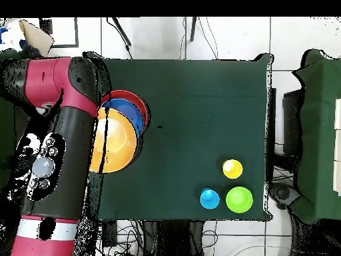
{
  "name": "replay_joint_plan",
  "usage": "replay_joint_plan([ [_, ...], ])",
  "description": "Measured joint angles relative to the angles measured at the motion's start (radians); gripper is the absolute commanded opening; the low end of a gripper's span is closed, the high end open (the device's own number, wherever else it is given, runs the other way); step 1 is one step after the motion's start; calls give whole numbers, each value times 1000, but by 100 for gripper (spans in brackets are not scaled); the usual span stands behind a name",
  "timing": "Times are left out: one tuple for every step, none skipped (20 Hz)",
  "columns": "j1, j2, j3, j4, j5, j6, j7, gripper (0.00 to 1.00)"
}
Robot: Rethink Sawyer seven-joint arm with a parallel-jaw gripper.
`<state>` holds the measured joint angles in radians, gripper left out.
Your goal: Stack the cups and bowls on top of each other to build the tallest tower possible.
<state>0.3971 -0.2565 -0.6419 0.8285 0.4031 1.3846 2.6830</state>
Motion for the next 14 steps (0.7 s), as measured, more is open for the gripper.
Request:
replay_joint_plan([
  [0, 0, -2, 1, 0, -3, 0, 0],
  [0, -1, -5, 2, 0, -8, 0, 0],
  [0, -1, -8, 3, 0, -14, 0, 0],
  [0, -1, -11, 2, 0, -20, 0, 0],
  [0, -1, -13, 2, 0, -23, 0, 0],
  [-1, -1, -18, 2, 0, -30, 0, 0],
  [-1, -1, -22, 2, 0, -33, 0, 0],
  [-1, -1, -24, 2, 0, -35, 0, 0],
  [-1, -1, -25, 2, 0, -36, 0, 0],
  [-1, -1, -28, 2, 0, -37, 0, 0],
  [-1, -1, -30, 2, 0, -37, 0, 0],
  [-1, -1, -31, 2, 0, -37, 0, 0],
  [-1, -1, -34, 2, 0, -37, 0, 0],
  [-1, -1, -35, 3, 0, -38, 0, 0],
])
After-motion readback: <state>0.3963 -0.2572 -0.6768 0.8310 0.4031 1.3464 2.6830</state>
